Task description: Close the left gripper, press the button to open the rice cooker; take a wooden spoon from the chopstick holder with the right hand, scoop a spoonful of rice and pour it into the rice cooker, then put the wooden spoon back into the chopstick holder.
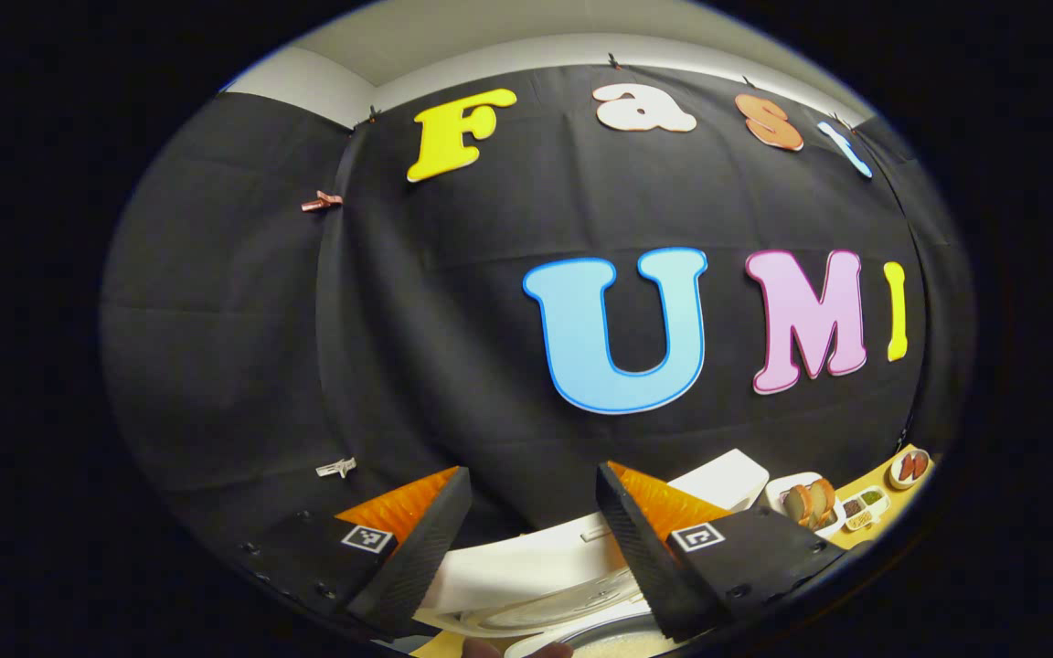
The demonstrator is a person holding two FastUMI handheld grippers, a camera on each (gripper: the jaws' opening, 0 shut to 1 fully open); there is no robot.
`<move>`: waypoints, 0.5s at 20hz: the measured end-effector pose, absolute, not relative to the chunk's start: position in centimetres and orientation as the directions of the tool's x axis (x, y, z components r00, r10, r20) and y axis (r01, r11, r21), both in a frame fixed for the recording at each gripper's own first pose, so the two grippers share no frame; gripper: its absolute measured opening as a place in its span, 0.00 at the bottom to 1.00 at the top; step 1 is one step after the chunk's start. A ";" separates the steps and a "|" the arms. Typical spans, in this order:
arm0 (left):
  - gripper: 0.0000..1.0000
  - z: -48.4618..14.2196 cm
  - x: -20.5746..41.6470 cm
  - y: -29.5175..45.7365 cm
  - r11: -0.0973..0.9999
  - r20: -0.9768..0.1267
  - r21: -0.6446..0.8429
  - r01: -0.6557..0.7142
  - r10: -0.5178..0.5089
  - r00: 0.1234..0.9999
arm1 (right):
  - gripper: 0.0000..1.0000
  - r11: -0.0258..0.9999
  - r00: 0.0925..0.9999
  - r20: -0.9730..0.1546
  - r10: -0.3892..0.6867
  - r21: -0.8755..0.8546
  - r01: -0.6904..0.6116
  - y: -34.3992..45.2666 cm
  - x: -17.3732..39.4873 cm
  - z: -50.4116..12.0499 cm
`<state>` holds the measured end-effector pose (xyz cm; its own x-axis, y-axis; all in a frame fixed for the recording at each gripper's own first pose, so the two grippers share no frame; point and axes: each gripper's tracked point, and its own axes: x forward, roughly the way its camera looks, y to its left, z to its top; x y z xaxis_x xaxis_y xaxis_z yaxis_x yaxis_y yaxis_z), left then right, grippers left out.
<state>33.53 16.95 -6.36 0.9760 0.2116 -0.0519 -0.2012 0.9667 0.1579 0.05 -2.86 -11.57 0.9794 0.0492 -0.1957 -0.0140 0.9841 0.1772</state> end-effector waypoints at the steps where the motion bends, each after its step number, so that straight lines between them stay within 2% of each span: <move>1: 0.98 -6.4 33.9 16.7 0.967 -0.055 0.162 -0.198 0.209 0.976 | 0.98 0.985 0.979 -0.198 0.043 0.173 -0.008 -3.1 -0.1 -11.4; 4: 0.97 -6.6 33.7 16.5 0.965 -0.084 0.168 -0.199 0.215 0.973 | 0.98 0.986 0.983 -0.182 0.030 0.165 0.000 -3.6 -0.2 -10.4; 10: 0.98 -7.3 30.5 15.4 0.981 -0.142 0.028 -0.193 0.195 0.970 | 0.98 0.985 0.979 -0.192 0.075 0.168 -0.042 -2.5 0.0 -10.4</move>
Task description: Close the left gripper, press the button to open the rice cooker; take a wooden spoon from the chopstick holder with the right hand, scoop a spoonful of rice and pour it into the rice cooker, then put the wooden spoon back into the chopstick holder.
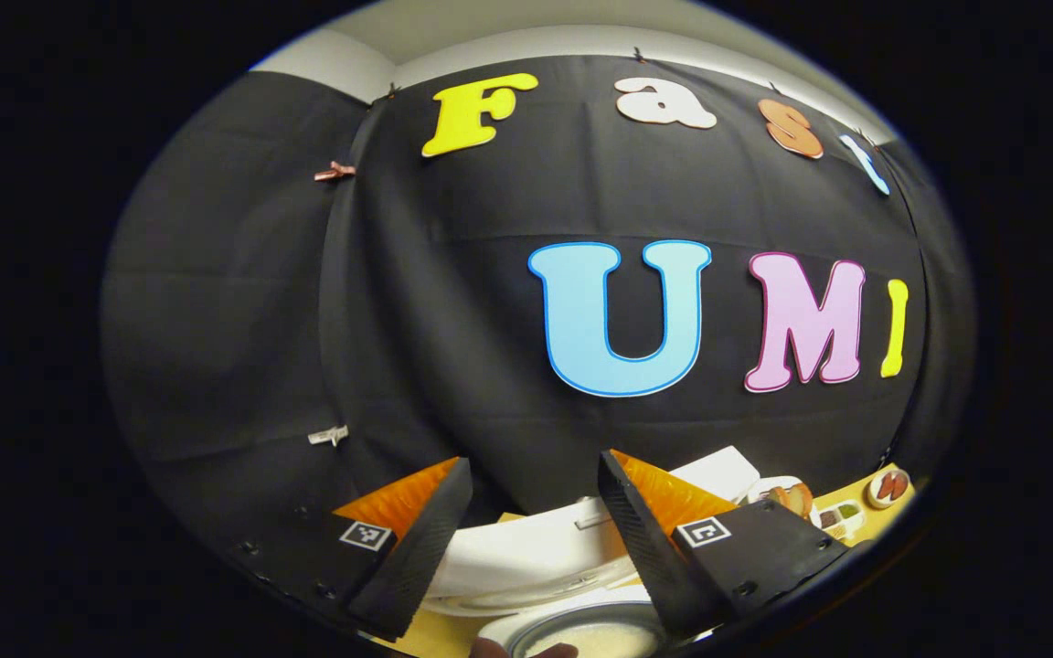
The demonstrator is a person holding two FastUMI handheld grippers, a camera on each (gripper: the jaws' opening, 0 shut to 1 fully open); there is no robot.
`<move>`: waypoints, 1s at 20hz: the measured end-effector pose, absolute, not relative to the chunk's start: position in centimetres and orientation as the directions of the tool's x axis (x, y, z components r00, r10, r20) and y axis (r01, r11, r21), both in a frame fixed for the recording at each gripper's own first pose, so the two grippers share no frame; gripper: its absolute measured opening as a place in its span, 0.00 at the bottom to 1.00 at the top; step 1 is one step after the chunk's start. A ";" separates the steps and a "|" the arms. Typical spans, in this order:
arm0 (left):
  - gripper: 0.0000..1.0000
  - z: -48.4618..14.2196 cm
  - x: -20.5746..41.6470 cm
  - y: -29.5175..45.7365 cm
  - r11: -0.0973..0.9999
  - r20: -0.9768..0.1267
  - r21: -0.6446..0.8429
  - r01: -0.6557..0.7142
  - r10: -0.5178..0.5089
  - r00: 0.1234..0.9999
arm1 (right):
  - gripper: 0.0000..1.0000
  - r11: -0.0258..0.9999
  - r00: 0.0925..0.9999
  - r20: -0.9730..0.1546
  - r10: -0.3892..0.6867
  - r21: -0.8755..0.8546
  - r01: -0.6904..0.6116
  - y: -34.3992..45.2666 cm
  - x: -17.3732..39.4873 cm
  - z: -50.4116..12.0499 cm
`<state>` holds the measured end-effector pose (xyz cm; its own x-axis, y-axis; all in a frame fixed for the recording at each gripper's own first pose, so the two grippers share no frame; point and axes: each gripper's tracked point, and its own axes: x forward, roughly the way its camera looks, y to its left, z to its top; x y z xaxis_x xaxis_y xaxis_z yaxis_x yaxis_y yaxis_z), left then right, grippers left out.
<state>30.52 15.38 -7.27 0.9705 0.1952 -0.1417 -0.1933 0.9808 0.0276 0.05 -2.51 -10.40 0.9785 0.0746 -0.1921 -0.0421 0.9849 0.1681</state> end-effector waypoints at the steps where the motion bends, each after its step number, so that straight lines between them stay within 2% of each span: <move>1: 0.98 -7.4 30.1 14.9 0.982 -0.146 0.034 -0.184 0.187 0.971 | 0.98 0.984 0.977 -0.198 0.085 0.171 -0.051 -2.3 0.2 -10.5; 4: 0.98 -7.6 29.3 14.5 0.984 -0.151 0.055 -0.167 0.174 0.973 | 0.98 0.980 0.971 -0.212 0.111 0.188 -0.071 -2.1 0.7 -10.7; 11: 0.98 -9.6 24.9 11.7 0.987 -0.232 -0.019 -0.160 0.152 0.961 | 0.98 0.974 0.970 -0.203 0.137 0.204 -0.095 -2.9 1.4 -10.5; 14: 1.00 -12.0 22.2 9.8 0.988 -0.314 -0.071 -0.135 0.107 0.943 | 0.98 0.973 0.971 -0.198 0.133 0.210 -0.091 -4.0 1.2 -10.6; 15: 0.98 -13.2 21.5 9.2 0.988 -0.348 -0.092 -0.126 0.086 0.933 | 0.98 0.972 0.971 -0.198 0.132 0.218 -0.087 -4.4 1.1 -10.7; 17: 1.00 -17.2 20.0 8.9 0.983 -0.450 -0.109 -0.148 0.084 0.889 | 0.98 0.969 0.971 -0.199 0.131 0.233 -0.083 -4.9 0.9 -10.9; 20: 0.98 -22.0 19.2 8.8 0.976 -0.527 -0.135 -0.172 0.077 0.847 | 0.98 0.971 0.971 -0.204 0.125 0.225 -0.078 -5.8 0.5 -11.1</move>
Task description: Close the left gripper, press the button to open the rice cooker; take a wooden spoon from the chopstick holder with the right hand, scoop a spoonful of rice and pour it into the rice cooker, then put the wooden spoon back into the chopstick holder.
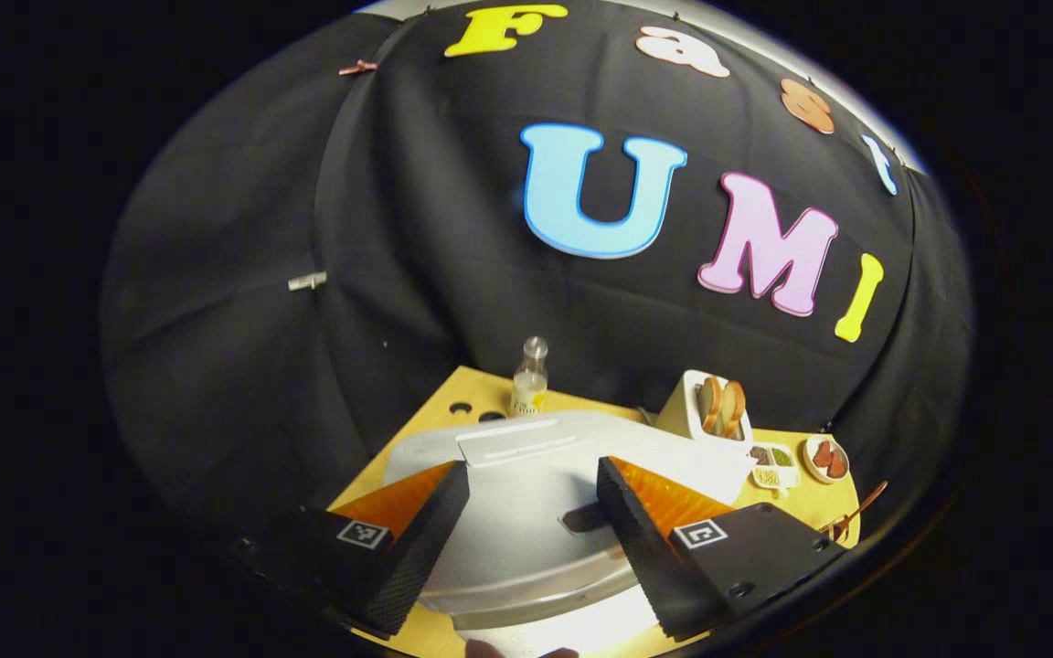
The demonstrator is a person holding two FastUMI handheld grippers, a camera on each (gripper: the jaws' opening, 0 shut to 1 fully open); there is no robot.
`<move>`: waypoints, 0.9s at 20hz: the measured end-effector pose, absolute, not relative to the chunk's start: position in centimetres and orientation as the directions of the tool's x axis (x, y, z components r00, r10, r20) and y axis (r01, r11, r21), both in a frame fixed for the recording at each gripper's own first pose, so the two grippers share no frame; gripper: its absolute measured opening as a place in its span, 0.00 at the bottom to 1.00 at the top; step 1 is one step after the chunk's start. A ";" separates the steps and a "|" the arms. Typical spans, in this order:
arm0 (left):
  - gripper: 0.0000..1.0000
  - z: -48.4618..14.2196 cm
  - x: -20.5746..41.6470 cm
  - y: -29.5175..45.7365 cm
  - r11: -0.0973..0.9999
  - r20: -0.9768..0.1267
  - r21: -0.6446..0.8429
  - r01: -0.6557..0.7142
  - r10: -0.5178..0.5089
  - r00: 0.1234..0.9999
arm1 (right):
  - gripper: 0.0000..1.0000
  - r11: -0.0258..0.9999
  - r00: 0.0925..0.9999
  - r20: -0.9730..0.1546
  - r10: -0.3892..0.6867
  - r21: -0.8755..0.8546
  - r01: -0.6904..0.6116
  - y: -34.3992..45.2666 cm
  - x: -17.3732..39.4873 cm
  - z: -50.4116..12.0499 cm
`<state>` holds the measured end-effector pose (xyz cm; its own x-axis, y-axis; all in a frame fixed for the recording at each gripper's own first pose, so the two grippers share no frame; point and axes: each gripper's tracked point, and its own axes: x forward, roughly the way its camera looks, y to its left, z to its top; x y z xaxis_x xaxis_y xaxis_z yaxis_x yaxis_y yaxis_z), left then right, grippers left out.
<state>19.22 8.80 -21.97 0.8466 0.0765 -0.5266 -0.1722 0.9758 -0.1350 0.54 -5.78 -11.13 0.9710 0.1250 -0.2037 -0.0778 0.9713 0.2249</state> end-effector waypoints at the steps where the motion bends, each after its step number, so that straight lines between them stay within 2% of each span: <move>1: 0.99 -22.4 19.1 8.6 0.976 -0.523 -0.127 -0.174 0.083 0.848 | 0.98 0.971 0.971 -0.204 0.124 0.225 -0.077 -5.9 0.5 -11.1; 5: 0.96 -24.3 18.5 8.0 0.984 -0.539 -0.061 -0.165 0.107 0.835 | 0.98 0.969 0.969 -0.212 0.125 0.236 -0.073 -5.9 0.5 -11.5; 18: 0.97 -29.3 15.2 4.2 0.990 -0.587 0.071 -0.123 0.141 0.797 | 0.98 0.963 0.952 -0.251 0.174 0.245 -0.111 -3.9 0.2 -13.5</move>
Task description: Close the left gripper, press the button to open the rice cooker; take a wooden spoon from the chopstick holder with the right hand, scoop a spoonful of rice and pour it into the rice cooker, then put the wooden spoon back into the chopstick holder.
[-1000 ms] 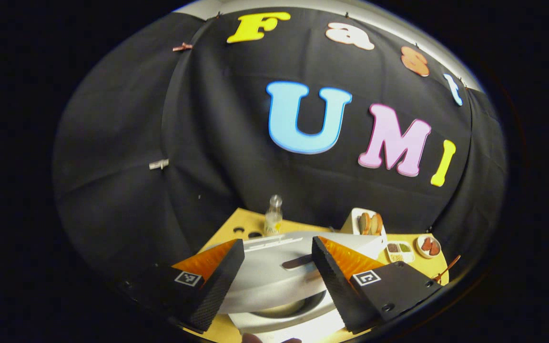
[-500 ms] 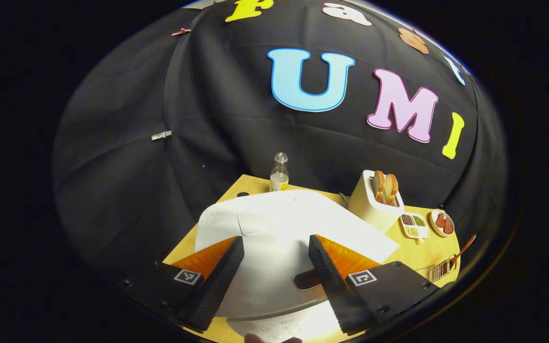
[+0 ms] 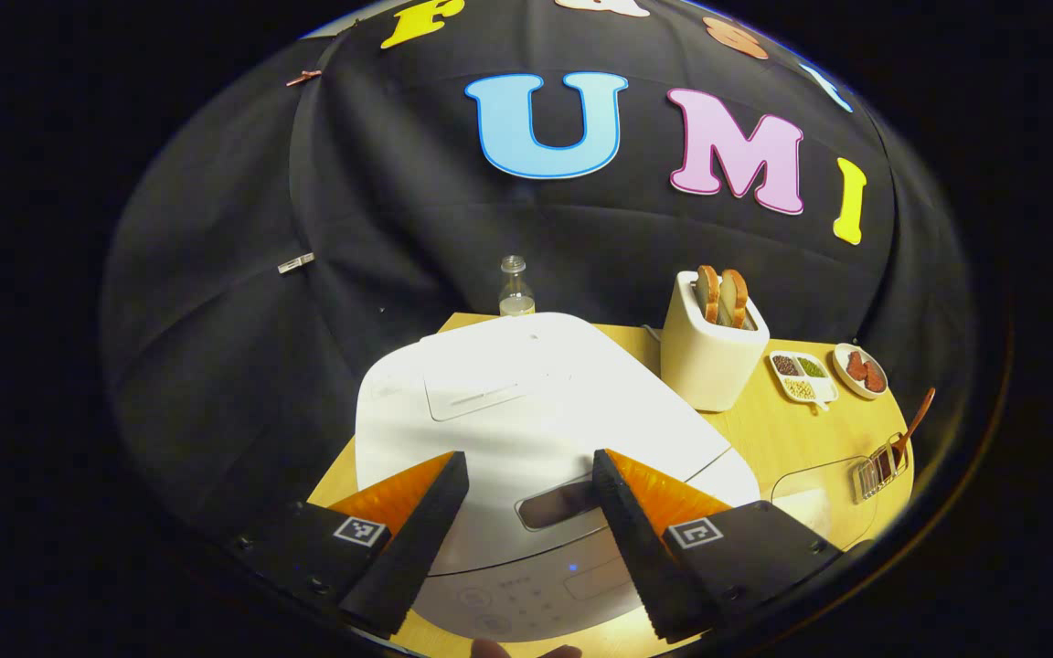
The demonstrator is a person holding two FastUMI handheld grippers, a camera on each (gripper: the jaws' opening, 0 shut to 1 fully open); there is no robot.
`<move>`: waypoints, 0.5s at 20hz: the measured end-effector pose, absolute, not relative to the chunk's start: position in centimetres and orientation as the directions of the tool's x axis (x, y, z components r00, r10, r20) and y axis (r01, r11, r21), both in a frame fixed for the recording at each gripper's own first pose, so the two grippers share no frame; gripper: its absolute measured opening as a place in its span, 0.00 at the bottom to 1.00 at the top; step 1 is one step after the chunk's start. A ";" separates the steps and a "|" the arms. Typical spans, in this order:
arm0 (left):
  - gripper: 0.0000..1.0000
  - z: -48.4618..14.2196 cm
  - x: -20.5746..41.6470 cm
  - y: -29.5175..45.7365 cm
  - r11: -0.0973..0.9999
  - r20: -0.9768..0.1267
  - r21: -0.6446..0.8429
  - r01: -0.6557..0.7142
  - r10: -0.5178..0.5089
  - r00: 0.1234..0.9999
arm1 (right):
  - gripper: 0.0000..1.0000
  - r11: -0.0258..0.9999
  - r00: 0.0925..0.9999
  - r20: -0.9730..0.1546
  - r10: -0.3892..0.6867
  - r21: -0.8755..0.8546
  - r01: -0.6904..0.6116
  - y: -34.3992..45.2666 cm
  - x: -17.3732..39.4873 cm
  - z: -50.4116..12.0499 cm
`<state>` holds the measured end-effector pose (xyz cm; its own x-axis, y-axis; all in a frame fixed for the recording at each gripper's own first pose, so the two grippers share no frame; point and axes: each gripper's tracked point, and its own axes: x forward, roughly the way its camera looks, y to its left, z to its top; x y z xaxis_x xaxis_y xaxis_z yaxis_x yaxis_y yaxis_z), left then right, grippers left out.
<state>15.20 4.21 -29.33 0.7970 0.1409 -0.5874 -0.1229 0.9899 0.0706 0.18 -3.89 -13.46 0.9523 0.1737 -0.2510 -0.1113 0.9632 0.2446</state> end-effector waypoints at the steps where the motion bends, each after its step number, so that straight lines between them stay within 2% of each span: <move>1: 0.97 -29.5 15.0 4.2 0.989 -0.591 0.072 -0.126 0.144 0.793 | 0.98 0.963 0.952 -0.252 0.175 0.245 -0.112 -3.8 0.2 -13.5; 10: 0.97 -29.1 14.8 4.1 0.989 -0.543 0.096 -0.117 0.150 0.826 | 0.98 0.963 0.946 -0.266 0.187 0.239 -0.124 -3.3 0.0 -14.3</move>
